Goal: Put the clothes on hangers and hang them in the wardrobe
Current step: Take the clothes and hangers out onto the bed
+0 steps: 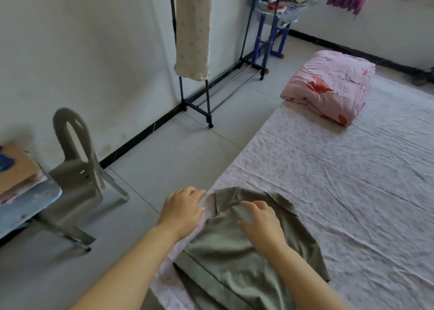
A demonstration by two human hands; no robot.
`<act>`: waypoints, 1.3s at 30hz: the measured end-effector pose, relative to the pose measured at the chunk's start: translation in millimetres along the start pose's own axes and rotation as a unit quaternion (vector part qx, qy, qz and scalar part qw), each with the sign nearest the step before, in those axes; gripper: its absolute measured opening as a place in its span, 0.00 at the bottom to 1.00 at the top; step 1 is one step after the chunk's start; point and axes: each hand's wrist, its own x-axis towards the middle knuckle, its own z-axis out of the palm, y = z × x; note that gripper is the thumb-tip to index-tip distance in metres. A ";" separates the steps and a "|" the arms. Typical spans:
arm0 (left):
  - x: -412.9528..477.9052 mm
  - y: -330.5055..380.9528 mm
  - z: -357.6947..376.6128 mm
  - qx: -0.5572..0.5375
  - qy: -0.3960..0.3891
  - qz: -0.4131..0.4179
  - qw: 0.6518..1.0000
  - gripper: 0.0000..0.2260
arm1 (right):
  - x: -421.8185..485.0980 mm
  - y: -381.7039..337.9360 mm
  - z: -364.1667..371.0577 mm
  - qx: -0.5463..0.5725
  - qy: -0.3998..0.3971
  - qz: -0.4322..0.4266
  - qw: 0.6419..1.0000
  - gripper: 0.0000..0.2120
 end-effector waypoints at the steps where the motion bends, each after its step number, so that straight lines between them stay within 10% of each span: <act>1: -9.4 -13.2 -9.2 0.009 0.009 -0.018 1.000 0.22 | 3.4 -17.2 -0.5 -0.011 -0.001 -0.025 1.000 0.25; 13: -242.4 -196.3 -92.1 0.052 0.158 -0.346 0.923 0.23 | -26.4 -295.6 77.8 -0.091 -0.101 -0.360 0.923 0.24; 39: -844.9 -388.5 -102.4 0.008 0.253 -0.796 0.550 0.22 | -440.0 -768.2 410.3 -0.179 -0.272 -0.783 0.531 0.26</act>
